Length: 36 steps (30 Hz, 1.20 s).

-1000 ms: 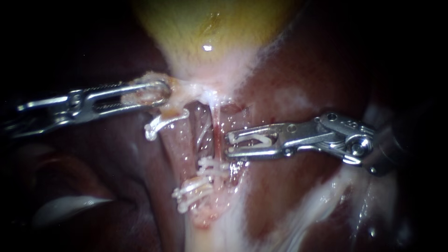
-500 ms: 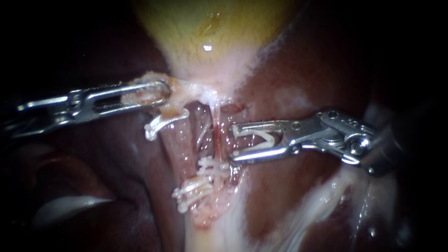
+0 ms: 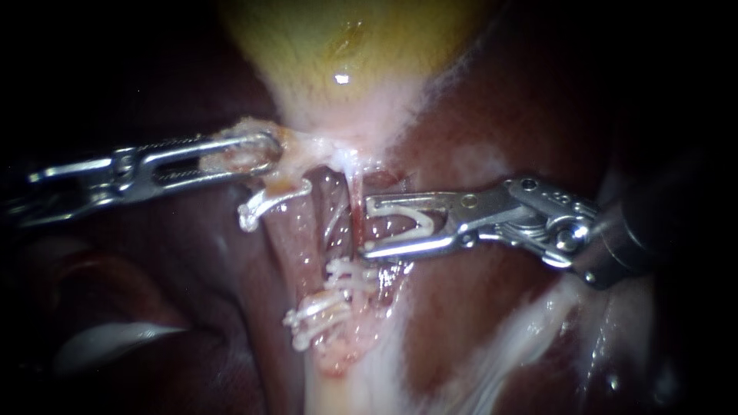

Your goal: Clipping third clip right tube

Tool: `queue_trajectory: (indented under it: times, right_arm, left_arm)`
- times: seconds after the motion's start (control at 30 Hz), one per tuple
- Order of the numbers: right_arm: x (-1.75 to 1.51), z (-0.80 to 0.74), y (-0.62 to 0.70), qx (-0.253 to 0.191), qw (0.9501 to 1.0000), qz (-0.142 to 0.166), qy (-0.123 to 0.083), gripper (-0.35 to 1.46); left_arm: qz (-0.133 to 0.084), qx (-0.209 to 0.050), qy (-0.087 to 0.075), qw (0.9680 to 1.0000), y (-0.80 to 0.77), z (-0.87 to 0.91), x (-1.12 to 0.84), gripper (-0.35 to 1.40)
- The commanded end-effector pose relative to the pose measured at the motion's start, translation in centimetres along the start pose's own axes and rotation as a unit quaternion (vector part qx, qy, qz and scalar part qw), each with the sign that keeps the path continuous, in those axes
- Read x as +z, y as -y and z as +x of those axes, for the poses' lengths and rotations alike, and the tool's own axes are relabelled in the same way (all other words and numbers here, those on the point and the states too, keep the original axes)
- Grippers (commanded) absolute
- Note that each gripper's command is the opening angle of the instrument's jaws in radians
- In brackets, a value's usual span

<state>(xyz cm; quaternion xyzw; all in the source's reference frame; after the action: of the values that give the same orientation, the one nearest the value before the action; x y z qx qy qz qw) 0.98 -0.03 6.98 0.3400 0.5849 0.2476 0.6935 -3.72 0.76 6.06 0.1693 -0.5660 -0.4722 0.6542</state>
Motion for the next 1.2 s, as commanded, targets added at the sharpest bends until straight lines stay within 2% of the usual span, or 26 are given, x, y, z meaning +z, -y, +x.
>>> queue_trajectory:
  times: [0.03, 0.3, 0.6, 1.03, 1.2]
  right_arm:
    - [0.01, 0.00, -0.01, 0.000, 1.0000, 0.000, -0.001, 0.50]
    - [0.14, 0.00, 0.00, 0.002, 0.9999, -0.001, -0.016, 0.50]
    - [0.29, 0.02, 0.04, 0.008, 0.9992, 0.021, -0.032, 0.50]
    - [0.35, 0.10, 0.19, 0.023, 0.9969, 0.056, -0.051, 0.49]
    - [0.36, 0.16, 0.23, 0.024, 0.9967, 0.057, -0.053, 0.47]
  left_arm:
    - [0.001, 0.000, 0.000, 1.0000, 0.01, 0.00, 0.00, -0.35]
    - [0.001, 0.000, 0.000, 1.0000, 0.02, 0.00, 0.00, -0.35]
    - [0.003, 0.000, -0.001, 1.0000, 0.02, 0.00, 0.00, -0.35]
    - [0.003, 0.000, -0.001, 1.0000, 0.02, 0.00, -0.01, -0.35]
    - [0.003, 0.000, -0.001, 1.0000, 0.02, 0.00, -0.01, -0.35]
